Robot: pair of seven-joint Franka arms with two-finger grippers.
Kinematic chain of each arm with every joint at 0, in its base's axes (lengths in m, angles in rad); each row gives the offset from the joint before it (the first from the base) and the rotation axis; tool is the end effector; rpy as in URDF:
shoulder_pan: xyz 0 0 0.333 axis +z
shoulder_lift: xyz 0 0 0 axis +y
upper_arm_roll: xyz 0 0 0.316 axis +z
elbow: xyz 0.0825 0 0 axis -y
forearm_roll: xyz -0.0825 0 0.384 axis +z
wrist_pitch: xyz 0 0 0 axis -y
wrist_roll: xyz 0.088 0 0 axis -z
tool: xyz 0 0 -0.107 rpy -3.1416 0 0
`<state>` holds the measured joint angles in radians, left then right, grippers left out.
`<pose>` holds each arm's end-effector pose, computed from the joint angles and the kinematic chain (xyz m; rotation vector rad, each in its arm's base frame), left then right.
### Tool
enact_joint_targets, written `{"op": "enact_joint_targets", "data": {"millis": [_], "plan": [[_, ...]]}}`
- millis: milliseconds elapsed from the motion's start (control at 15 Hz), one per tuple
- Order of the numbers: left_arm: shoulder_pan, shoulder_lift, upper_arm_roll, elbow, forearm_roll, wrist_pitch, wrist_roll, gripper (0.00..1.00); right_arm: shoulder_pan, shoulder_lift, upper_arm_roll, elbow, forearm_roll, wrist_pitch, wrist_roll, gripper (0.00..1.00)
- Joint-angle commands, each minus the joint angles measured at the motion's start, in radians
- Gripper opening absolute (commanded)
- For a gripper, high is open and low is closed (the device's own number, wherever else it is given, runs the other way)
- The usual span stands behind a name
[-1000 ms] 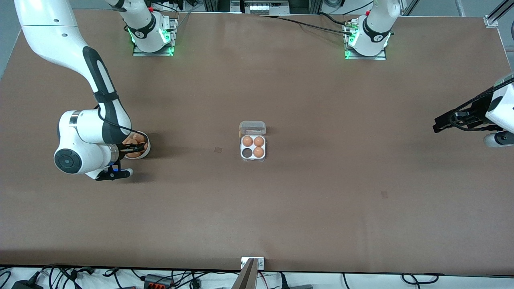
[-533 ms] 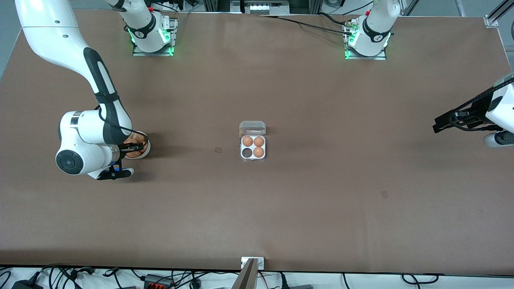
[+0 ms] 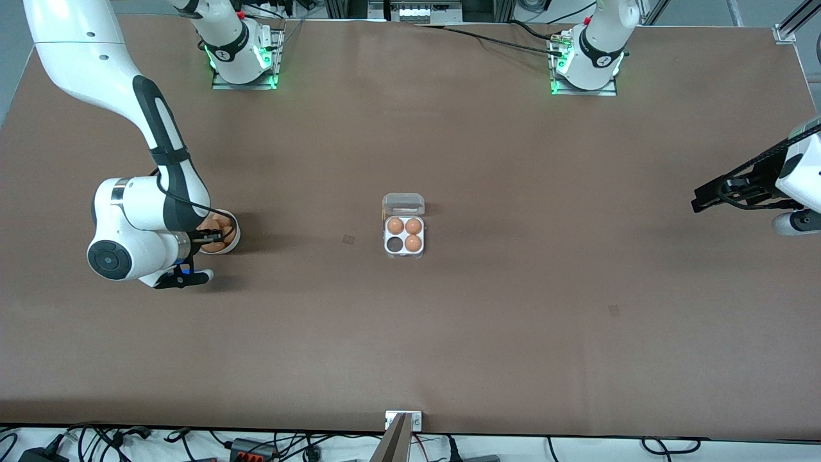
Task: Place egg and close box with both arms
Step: 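Lower the right gripper into the bowl and grasp one brown egg, then lift the egg with the right gripper and carry it to the egg box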
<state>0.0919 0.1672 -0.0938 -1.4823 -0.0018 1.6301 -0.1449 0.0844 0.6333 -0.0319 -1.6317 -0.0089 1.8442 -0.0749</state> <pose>0.6090 0.0032 0.5746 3.1173 0.2253 -0.0311 0.6371 0.0346 0.2232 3.0430 0.2039 -0.6513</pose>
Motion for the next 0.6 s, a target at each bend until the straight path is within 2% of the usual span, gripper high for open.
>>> {"op": "enact_joint_targets", "data": {"millis": [0, 133, 267, 533], "plan": [[-0.001, -0.005, 0.000, 0.008, 0.006, -0.015, 0.008, 1.00, 0.001, -0.014, 0.001, 0.013, -0.002, -0.026, -0.045, 0.17], [-0.001, -0.005, 0.000, 0.008, 0.006, -0.015, 0.008, 1.00, 0.003, -0.043, 0.018, 0.047, 0.007, -0.072, -0.049, 0.15], [-0.001, -0.005, 0.000, 0.008, 0.006, -0.015, 0.008, 1.00, 0.003, -0.095, 0.044, 0.059, 0.053, -0.079, -0.037, 0.14], [-0.001, -0.005, 0.000, 0.008, 0.006, -0.015, 0.008, 1.00, 0.011, -0.152, 0.095, 0.059, 0.258, -0.016, -0.054, 0.12]]}}
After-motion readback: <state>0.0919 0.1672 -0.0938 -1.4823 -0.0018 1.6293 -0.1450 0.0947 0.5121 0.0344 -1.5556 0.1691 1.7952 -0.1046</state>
